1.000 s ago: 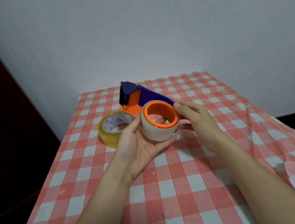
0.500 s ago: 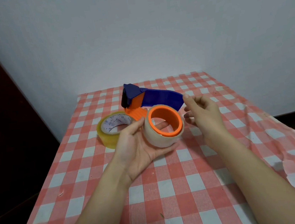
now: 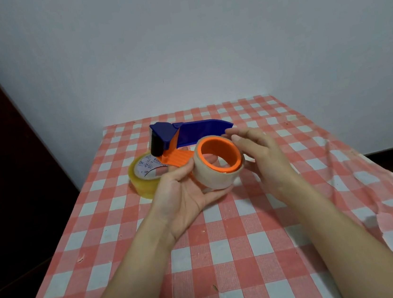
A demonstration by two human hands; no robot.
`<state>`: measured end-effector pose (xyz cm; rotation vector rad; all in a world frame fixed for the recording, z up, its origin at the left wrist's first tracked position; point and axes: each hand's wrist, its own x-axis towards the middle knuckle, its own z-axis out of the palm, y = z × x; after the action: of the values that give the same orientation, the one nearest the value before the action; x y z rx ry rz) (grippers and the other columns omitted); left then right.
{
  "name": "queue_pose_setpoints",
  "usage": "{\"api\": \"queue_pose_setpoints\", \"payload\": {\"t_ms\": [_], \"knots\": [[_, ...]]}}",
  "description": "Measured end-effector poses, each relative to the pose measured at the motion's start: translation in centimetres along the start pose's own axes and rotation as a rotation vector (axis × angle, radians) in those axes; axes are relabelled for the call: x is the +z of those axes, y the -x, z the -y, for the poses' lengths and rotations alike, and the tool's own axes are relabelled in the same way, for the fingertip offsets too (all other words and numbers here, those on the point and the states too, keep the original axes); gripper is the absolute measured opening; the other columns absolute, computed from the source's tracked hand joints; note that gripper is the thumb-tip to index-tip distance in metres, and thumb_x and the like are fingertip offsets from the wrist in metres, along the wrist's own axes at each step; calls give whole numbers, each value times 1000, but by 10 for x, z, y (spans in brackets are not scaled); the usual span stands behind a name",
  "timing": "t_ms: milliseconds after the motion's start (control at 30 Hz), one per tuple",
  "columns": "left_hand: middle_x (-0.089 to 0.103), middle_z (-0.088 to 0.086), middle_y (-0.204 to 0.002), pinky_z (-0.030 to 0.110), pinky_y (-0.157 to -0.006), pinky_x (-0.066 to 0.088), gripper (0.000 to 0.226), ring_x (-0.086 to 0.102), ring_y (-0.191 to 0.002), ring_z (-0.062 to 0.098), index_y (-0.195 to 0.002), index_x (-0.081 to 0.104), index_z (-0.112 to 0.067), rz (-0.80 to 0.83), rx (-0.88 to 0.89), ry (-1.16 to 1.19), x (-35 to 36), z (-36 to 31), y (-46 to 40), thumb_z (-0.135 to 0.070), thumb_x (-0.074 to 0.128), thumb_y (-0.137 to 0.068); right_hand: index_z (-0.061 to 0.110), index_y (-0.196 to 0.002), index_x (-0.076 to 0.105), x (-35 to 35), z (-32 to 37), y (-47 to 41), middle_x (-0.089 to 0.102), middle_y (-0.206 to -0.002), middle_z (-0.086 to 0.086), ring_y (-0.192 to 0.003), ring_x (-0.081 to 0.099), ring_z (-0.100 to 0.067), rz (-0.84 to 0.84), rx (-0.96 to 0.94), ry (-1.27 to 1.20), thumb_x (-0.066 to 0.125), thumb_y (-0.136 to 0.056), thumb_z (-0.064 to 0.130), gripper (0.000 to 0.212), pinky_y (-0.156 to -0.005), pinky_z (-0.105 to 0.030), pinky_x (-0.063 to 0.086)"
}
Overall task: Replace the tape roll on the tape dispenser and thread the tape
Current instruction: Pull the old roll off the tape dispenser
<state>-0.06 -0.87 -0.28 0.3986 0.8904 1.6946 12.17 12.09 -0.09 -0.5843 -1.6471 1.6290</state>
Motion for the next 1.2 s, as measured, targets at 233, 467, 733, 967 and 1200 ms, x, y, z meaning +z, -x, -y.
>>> {"api": "queue_pose_setpoints", "payload": {"t_ms": [233, 467, 733, 967, 1200], "knots": [[69, 22, -131, 59, -110, 45, 41, 68, -120, 38, -139, 56, -4, -41, 71, 19, 1, -1, 0, -24, 39, -108, 35, -131, 56, 2, -6, 2, 62, -131, 15, -123, 57, -4, 203, -80, 125, 72, -79, 48, 56, -100, -30, 49], [69, 26, -129, 55, -113, 42, 51, 67, -121, 41, -136, 57, -3, -15, 55, -13, 4, 0, 2, -36, 28, -110, 37, -143, 42, 2, -9, 2, 53, -137, 21, -124, 51, 3, 235, -87, 249, 86, -61, 42, 93, -96, -20, 51], [66, 25, -135, 56, -115, 40, 55, 63, -126, 40, -144, 49, -3, -12, 46, -26, 2, 2, -3, -40, 26, -110, 38, -139, 44, 4, -5, 3, 55, -129, 25, -114, 54, 11, 186, -112, 237, 85, -59, 43, 90, -88, -13, 51], [64, 22, -138, 57, -100, 54, 39, 68, -119, 42, -150, 38, -17, -51, 126, -37, 0, 4, -7, -19, 32, -112, 35, -135, 50, 3, -3, 5, 61, -127, 21, -115, 58, 6, 161, -143, 130, 86, -68, 31, 76, -85, -13, 50], [69, 22, -130, 59, -96, 56, 36, 72, -111, 42, -144, 44, -17, -44, 141, -63, 3, 2, -2, -10, 37, -109, 32, -137, 51, 1, -4, 3, 60, -133, 16, -118, 58, 2, 124, -146, 65, 77, -76, 34, 67, -91, -19, 52]]}}
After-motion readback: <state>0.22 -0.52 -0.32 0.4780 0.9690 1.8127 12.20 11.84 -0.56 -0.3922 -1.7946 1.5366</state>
